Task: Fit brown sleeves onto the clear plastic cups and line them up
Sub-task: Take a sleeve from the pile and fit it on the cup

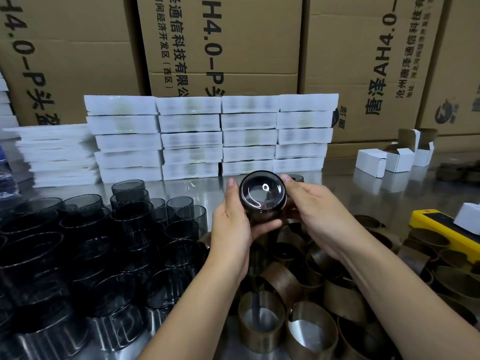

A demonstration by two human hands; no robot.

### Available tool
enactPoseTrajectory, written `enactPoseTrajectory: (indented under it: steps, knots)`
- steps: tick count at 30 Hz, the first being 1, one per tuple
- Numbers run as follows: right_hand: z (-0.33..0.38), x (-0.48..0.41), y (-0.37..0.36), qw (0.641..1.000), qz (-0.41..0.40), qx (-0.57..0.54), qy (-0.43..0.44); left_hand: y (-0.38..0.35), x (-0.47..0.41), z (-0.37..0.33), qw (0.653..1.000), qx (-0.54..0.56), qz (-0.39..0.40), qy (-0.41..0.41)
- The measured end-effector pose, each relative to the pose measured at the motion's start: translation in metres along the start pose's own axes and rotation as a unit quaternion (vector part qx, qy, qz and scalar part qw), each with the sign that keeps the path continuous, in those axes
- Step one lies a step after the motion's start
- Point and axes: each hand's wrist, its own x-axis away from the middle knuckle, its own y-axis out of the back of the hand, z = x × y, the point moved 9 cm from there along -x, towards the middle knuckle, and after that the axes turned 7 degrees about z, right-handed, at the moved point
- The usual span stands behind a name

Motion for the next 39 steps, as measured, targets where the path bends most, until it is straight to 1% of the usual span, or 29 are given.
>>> enactPoseTrajectory:
  steps: [2, 4, 6, 8, 10, 11, 13, 15, 17, 19, 21, 23, 24, 26, 27, 28, 30, 33, 35, 37, 39]
  knots:
    - [0.005, -0.001, -0.005, 0.999, 0.032, -0.029, -0.012, 0.000, 0.001, -0.004, 1.000, 0.013, 0.001, -0.012]
    - [0.009, -0.004, -0.012, 0.995, 0.078, -0.046, -0.046, 0.002, 0.002, -0.007, 0.999, 0.031, -0.007, -0.016]
    - [0.015, -0.008, -0.016, 0.988, 0.126, -0.019, -0.086, 0.008, 0.002, -0.012, 0.999, 0.034, -0.035, -0.024]
    - [0.025, -0.016, -0.013, 0.983, 0.146, -0.003, -0.106, 0.014, 0.002, -0.015, 0.997, -0.004, -0.065, -0.034]
    - [0.034, -0.031, 0.000, 0.987, 0.115, 0.007, -0.111, 0.020, 0.002, -0.014, 0.995, -0.037, -0.090, -0.027]
    - [0.036, -0.040, 0.012, 0.989, 0.077, 0.058, -0.112, 0.022, 0.003, -0.012, 0.994, -0.043, -0.101, -0.014]
    - [0.037, -0.060, 0.037, 0.980, -0.004, 0.173, -0.098, 0.026, 0.002, -0.007, 0.992, -0.042, -0.118, 0.012]
    - [0.028, -0.078, 0.053, 0.972, -0.039, 0.212, -0.089, 0.027, 0.001, -0.006, 0.992, -0.043, -0.119, 0.025]
    - [0.009, -0.092, 0.066, 0.959, -0.051, 0.262, -0.100, 0.024, 0.001, -0.006, 0.993, -0.057, -0.098, 0.029]
    - [-0.009, -0.100, 0.078, 0.929, -0.054, 0.347, -0.118, 0.017, 0.000, -0.003, 0.992, -0.107, -0.058, 0.040]
    - [-0.023, -0.104, 0.084, 0.893, -0.047, 0.427, -0.131, 0.005, 0.001, 0.001, 0.982, -0.185, 0.001, 0.042]
    - [-0.037, -0.106, 0.085, 0.864, -0.032, 0.480, -0.149, -0.009, 0.005, 0.001, 0.959, -0.276, 0.064, 0.012]
    - [-0.043, -0.106, 0.087, 0.854, -0.029, 0.495, -0.160, -0.016, 0.009, -0.001, 0.938, -0.335, 0.092, -0.014]
    - [-0.056, -0.105, 0.090, 0.843, -0.029, 0.507, -0.178, -0.027, 0.018, -0.007, 0.871, -0.466, 0.131, -0.081]
    - [-0.062, -0.104, 0.091, 0.841, -0.028, 0.508, -0.185, -0.031, 0.022, -0.011, 0.838, -0.514, 0.139, -0.117]
    - [-0.067, -0.104, 0.091, 0.839, -0.026, 0.510, -0.189, -0.035, 0.024, -0.015, 0.812, -0.546, 0.143, -0.151]
    - [-0.074, -0.105, 0.092, 0.836, -0.024, 0.513, -0.192, -0.040, 0.028, -0.021, 0.775, -0.582, 0.150, -0.195]
    - [-0.078, -0.107, 0.093, 0.837, -0.027, 0.511, -0.195, -0.046, 0.031, -0.021, 0.755, -0.598, 0.171, -0.210]
    - [-0.081, -0.107, 0.093, 0.844, -0.024, 0.496, -0.205, -0.048, 0.032, -0.021, 0.745, -0.604, 0.180, -0.220]
    - [-0.085, -0.107, 0.093, 0.853, -0.014, 0.477, -0.212, -0.049, 0.034, -0.021, 0.745, -0.600, 0.182, -0.228]
    - [-0.084, -0.106, 0.093, 0.855, -0.007, 0.476, -0.207, -0.050, 0.035, -0.022, 0.745, -0.598, 0.181, -0.233]
